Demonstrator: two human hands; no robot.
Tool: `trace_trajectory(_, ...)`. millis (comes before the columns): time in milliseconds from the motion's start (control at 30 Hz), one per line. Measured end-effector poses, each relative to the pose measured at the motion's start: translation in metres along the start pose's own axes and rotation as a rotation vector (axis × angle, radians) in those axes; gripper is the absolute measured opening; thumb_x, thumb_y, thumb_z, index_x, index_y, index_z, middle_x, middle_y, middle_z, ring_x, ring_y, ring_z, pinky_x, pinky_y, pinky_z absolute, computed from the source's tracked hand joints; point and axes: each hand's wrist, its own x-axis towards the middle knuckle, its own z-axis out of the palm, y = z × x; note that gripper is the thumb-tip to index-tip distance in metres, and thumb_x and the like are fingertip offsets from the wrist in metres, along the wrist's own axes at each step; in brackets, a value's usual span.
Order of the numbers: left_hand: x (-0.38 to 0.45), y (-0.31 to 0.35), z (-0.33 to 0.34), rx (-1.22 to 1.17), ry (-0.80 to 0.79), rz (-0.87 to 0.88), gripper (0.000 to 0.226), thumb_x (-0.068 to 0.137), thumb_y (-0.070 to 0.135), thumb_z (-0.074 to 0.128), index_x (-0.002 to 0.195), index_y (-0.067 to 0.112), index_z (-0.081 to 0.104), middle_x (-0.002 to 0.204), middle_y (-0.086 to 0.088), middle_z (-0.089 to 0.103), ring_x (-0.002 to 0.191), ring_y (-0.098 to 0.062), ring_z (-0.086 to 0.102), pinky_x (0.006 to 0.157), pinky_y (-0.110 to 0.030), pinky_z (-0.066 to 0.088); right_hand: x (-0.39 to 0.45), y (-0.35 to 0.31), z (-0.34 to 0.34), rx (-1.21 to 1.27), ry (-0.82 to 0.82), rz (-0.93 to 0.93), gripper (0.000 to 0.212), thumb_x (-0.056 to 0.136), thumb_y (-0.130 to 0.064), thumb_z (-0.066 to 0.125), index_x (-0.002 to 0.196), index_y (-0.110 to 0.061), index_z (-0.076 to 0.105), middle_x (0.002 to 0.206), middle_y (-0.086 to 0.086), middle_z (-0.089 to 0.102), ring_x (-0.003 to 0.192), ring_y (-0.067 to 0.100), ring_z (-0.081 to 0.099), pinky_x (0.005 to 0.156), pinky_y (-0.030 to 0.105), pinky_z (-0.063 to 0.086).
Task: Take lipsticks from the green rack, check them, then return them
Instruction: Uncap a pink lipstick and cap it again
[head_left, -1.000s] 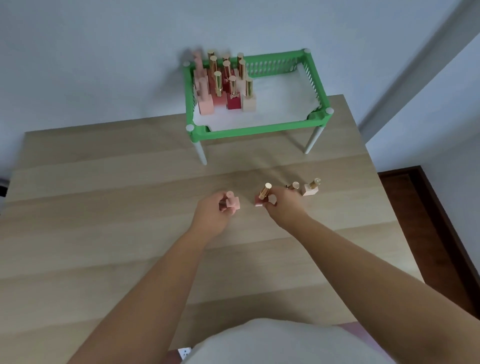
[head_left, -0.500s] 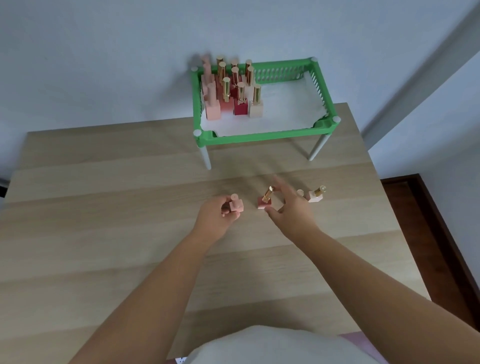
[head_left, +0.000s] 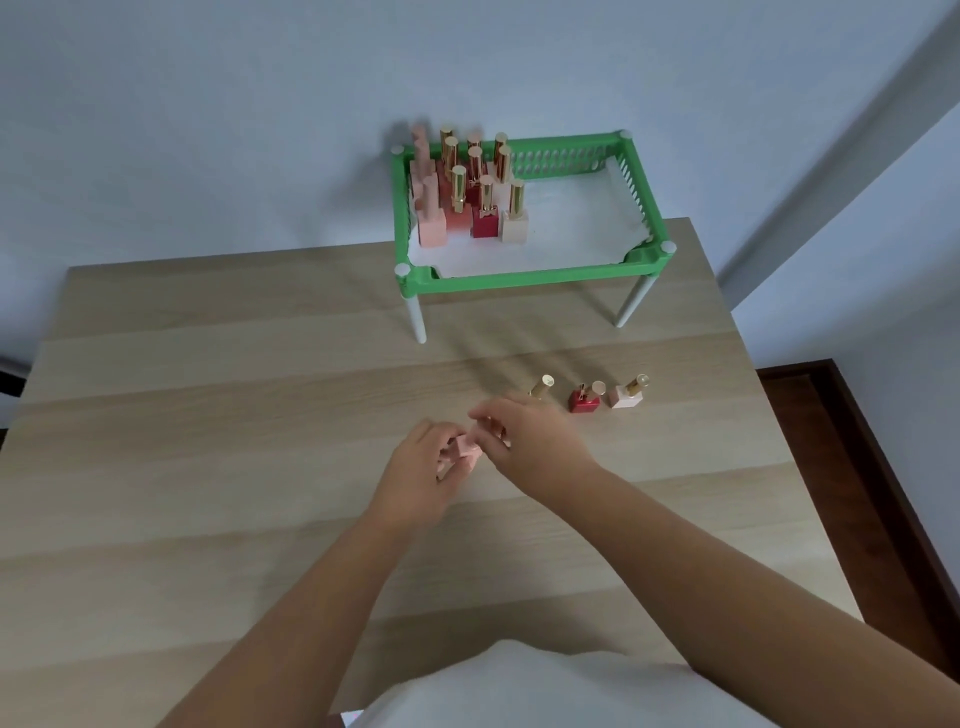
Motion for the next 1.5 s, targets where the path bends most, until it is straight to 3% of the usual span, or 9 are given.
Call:
trace_trajectory(133, -0.012, 0.008, -0.009, -0.16, 0.085, -0.159, 0.022, 0.084, 0.022, 0.072, 0.105, 0.024, 0.067, 0.099, 0.006, 0.058, 0.089, -0.002, 0.063, 0.077, -0.011, 0.049, -0.006, 0.0, -0.009, 0.112, 0.017, -0.005, 0.018, 0.087, -0.021, 0.064, 0.103, -0.015, 0.068, 0.089, -0.001, 0.068, 0.08, 0.009, 0.058, 0.08, 0.024, 0.049)
trace_trajectory(267, -0.018, 0.021, -0.02, -0.175, 0.144, -0.097, 0.024, 0.079, 0.015, 0.077, 0.102, 0.021, 0.072, 0.091, 0.002, 0.056, 0.081, -0.002, 0.059, 0.072, -0.008, 0.045, -0.012, 0.006, -0.023, 0.157, -0.02, 0.016, 0.019, 0.083, -0.011, 0.066, 0.101, -0.02, 0.069, 0.086, -0.007, 0.066, 0.077, 0.006, 0.06, 0.07, 0.004, 0.042)
trace_trajectory(600, -0.023, 0.043, -0.031, -0.298, -0.012, -0.113, 0.016, 0.078, 0.034, 0.077, 0.091, 0.039, 0.069, 0.089, 0.012, 0.055, 0.075, -0.01, 0.061, 0.065, -0.017, 0.049, -0.019, 0.012, -0.05, 0.402, -0.021, 0.029, 0.025, 0.077, 0.0, 0.07, 0.084, -0.024, 0.074, 0.098, -0.009, 0.067, 0.084, 0.007, 0.067, 0.084, 0.024, 0.054)
trace_trajectory(767, -0.026, 0.054, -0.042, -0.663, -0.176, -0.278, 0.036, 0.08, 0.034, 0.07, 0.107, 0.01, 0.071, 0.094, -0.01, 0.069, 0.078, -0.015, 0.064, 0.069, -0.026, 0.053, -0.026, 0.01, -0.063, 0.482, -0.055, -0.027, 0.023, 0.077, 0.0, 0.072, 0.086, -0.021, 0.076, 0.098, -0.008, 0.068, 0.084, 0.006, 0.067, 0.078, 0.013, 0.051)
trace_trajectory(967, -0.028, 0.066, -0.051, -0.887, -0.207, -0.365, 0.033, 0.081, 0.03, 0.065, 0.107, 0.01, 0.07, 0.093, -0.009, 0.072, 0.076, -0.016, 0.067, 0.063, -0.023, 0.056, -0.034, 0.001, -0.068, 0.378, -0.017, -0.217, 0.019, 0.077, 0.003, 0.071, 0.091, -0.01, 0.074, 0.097, 0.0, 0.068, 0.086, 0.013, 0.067, 0.083, 0.022, 0.054)
trace_trajectory(1200, -0.031, 0.069, -0.054, -0.769, -0.092, -0.277, 0.032, 0.066, 0.033, 0.082, 0.096, 0.027, 0.076, 0.095, -0.01, 0.074, 0.084, -0.018, 0.067, 0.079, -0.026, 0.053, -0.036, 0.001, -0.066, 0.304, 0.005, -0.153, 0.016, 0.084, -0.021, 0.068, 0.097, -0.028, 0.063, 0.076, -0.01, 0.064, 0.067, 0.006, 0.059, 0.067, 0.032, 0.054)
trace_trajectory(1333, -0.03, 0.073, -0.049, -0.706, -0.047, -0.181, 0.033, 0.064, 0.026, 0.081, 0.096, 0.028, 0.074, 0.098, -0.013, 0.074, 0.093, -0.019, 0.07, 0.081, -0.023, 0.054, -0.035, 0.004, -0.059, 0.299, 0.019, -0.087, 0.007, 0.09, -0.034, 0.058, 0.097, -0.033, 0.056, 0.06, -0.003, 0.06, 0.05, 0.005, 0.051, 0.056, 0.034, 0.046)
trace_trajectory(1400, -0.029, 0.075, -0.047, -0.687, -0.019, -0.146, 0.033, 0.066, 0.024, 0.081, 0.097, 0.026, 0.074, 0.103, -0.017, 0.071, 0.096, -0.021, 0.069, 0.081, -0.024, 0.054, -0.035, 0.004, -0.06, 0.315, 0.028, -0.077, 0.016, 0.089, -0.046, 0.053, 0.098, -0.034, 0.057, 0.062, -0.002, 0.062, 0.052, 0.004, 0.054, 0.055, 0.029, 0.045)
trace_trajectory(1500, -0.029, 0.073, -0.046, -0.631, 0.003, -0.137, 0.032, 0.067, 0.025, 0.081, 0.099, 0.027, 0.073, 0.107, -0.017, 0.068, 0.1, -0.024, 0.068, 0.084, -0.026, 0.054, -0.038, 0.005, -0.064, 0.31, 0.026, -0.109, 0.036, 0.079, -0.057, 0.058, 0.108, -0.035, 0.059, 0.086, -0.009, 0.063, 0.071, 0.002, 0.057, 0.065, 0.02, 0.047)
